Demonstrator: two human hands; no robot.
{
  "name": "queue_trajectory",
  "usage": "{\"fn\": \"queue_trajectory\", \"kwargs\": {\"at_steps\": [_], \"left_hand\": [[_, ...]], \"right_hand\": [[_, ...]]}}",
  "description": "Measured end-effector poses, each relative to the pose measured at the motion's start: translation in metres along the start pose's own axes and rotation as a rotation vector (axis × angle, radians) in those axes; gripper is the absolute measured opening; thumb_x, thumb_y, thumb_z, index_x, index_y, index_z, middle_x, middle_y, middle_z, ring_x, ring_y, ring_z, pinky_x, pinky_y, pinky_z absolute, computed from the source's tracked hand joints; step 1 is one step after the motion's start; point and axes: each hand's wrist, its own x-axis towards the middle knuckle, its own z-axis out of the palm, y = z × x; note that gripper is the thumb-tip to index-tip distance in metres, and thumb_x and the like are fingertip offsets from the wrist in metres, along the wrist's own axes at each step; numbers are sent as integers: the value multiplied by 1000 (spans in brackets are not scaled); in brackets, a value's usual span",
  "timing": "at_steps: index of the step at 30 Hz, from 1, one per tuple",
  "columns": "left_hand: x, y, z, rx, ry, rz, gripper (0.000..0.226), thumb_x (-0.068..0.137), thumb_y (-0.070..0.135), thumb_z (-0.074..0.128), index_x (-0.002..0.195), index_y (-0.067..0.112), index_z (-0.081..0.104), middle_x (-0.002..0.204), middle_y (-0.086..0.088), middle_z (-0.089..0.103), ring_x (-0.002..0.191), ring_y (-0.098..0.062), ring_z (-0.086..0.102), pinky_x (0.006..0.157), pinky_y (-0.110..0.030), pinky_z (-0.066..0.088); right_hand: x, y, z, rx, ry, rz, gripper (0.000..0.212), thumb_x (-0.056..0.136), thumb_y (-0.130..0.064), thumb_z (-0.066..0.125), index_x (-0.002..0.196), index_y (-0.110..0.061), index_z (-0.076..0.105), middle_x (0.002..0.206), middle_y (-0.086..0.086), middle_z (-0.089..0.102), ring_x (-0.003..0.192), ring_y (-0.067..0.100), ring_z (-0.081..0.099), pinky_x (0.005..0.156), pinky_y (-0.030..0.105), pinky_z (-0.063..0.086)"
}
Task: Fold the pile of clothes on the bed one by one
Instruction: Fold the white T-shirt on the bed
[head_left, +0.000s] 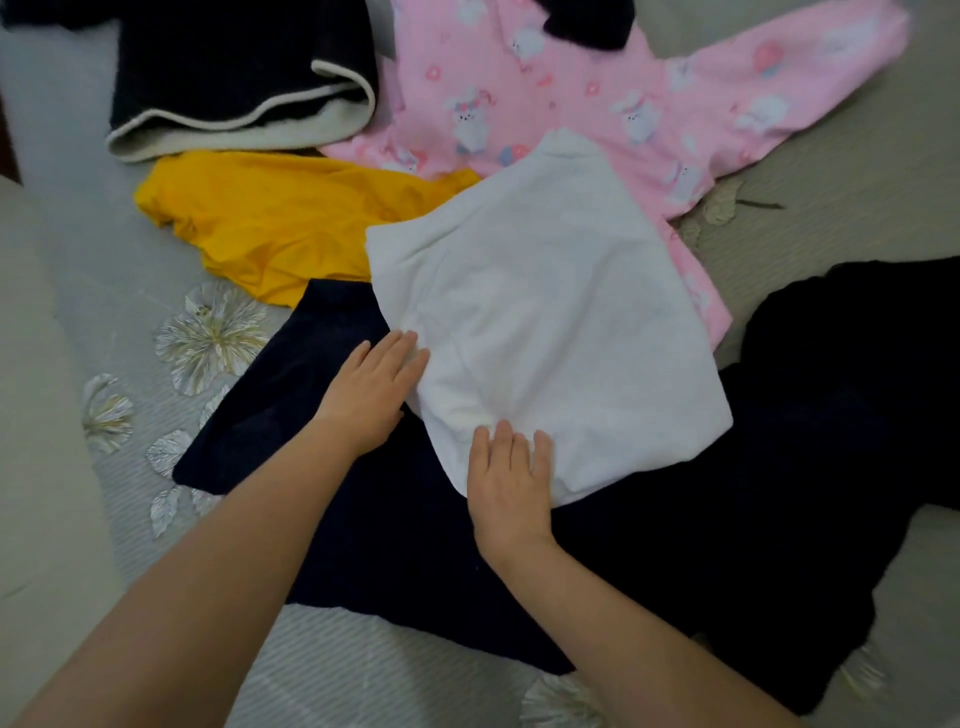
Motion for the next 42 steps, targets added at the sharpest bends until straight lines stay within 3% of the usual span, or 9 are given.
{"fn": "queue_trajectory", "kwargs": {"at_steps": [5,8,12,16,18,21,27,36,42], "left_hand": [[-10,27,-17,-70,223,-38,70,81,20,67,140,5,32,147,-17,30,136,-30,30,109,-43,26],[-13,51,-39,-156,574,46,43,52,-9,82,93,-5,69,100,-24,67,90,-44,64,71,-58,49],[-21,72,-70,-222,795,272,20,69,-5,53,80,-9,70,86,-26,69,74,-42,67,55,-54,52],[-46,85,-119,-148,760,369,22,63,-15,56,80,-11,69,84,-28,68,67,-41,68,45,-49,50],[-57,98,-152,-111,759,333,35,48,-25,69,82,-13,69,86,-30,67,68,-42,67,44,-49,50],[-68,123,-202,-9,733,297,51,32,-25,77,82,-14,68,84,-30,67,66,-41,67,43,-46,50],[-77,186,-303,170,728,247,65,20,-18,84,83,-12,69,83,-26,69,68,-37,69,43,-43,51],[-35,364,-455,271,983,491,34,65,-3,40,78,-8,71,80,-20,71,66,-30,70,47,-35,55],[35,482,-525,276,1070,599,31,45,1,66,75,-5,72,77,-17,72,67,-27,70,52,-34,54]], "right_hand": [[3,50,-47,190,-21,-245,37,80,-12,53,116,-12,48,105,2,59,97,20,56,109,33,-1],[-13,96,-70,177,50,-312,41,82,-16,48,123,-20,45,105,-5,59,97,14,58,98,22,-4],[-35,149,-89,150,47,-364,48,85,-20,46,132,-23,37,113,-8,56,103,12,54,99,20,-7],[-60,175,-102,153,82,-355,49,84,-7,48,132,-14,40,119,2,55,106,20,53,101,24,21],[-72,185,-115,168,219,-345,51,64,5,67,114,0,57,102,13,64,85,28,63,72,28,50],[-87,216,-138,247,462,-334,58,21,17,75,77,5,69,65,14,67,49,27,63,33,24,47],[-110,302,-203,149,765,-334,58,17,13,73,74,4,68,59,13,65,47,28,62,64,53,53],[-198,502,-278,137,903,-108,49,32,18,67,79,5,68,69,18,67,58,35,64,63,50,56],[-218,629,-294,-44,1121,10,44,57,3,35,83,5,70,75,16,70,66,27,69,60,42,56]]}}
